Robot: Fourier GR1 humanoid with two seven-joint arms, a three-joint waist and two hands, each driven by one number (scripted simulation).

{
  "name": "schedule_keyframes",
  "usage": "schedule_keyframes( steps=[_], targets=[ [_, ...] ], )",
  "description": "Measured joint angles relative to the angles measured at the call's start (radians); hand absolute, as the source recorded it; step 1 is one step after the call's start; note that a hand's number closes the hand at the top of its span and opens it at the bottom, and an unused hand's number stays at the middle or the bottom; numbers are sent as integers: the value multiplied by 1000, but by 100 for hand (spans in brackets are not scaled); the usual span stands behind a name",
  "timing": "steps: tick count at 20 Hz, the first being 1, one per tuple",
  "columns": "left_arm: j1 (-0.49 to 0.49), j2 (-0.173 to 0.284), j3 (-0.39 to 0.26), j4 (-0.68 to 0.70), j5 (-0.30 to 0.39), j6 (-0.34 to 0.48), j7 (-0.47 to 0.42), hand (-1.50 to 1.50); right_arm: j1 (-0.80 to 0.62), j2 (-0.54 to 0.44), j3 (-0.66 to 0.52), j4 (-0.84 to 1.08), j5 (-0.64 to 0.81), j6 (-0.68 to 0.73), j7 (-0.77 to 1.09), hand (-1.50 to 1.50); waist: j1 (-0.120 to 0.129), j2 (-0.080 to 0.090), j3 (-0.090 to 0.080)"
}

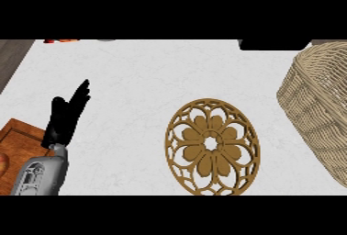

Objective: Pick the can from the placemat and place it in the basket

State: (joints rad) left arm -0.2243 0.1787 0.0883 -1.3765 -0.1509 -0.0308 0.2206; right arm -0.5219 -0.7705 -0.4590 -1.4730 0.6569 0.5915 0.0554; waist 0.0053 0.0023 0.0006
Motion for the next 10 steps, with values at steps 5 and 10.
schedule_keyframes(
  steps=[5,10],
  targets=[
    [9,-4,1,-6,-1,-2,-11,0,20,15,31,110,30,-74,-80,150,0,-1,0],
    [5,6,9,-33,11,-15,20,0,21,62,10,229,1,-90,-78,-150,2,-1,0]
  ],
)
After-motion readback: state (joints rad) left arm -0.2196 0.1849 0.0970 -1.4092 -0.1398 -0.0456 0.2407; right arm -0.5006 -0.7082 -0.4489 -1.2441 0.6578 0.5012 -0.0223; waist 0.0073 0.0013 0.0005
